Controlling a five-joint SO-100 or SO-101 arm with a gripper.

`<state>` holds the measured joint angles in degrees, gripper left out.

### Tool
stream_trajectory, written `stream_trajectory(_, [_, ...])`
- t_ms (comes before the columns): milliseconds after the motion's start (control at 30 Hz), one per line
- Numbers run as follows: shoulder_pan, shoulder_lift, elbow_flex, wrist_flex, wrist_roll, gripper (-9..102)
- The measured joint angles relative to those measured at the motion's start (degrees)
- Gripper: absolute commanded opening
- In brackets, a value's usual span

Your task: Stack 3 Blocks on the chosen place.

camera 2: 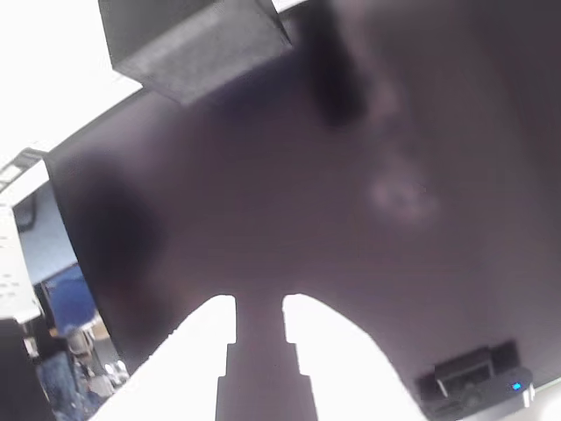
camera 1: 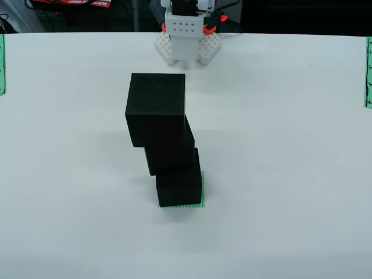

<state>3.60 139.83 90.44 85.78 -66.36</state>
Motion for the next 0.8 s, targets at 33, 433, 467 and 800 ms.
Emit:
stream_trajectory(33, [0.44,0.70,1.32,0.70,0.53,0])
stream_trajectory(433, [3.69,11.25,19.25,-1.93,11.69,0])
stream_trajectory(467, [4.39,11.60,20.83,-2.20,12.48,0])
stream_trajectory(800, [11.78,12.04,36.83,-5.54,14.77,0])
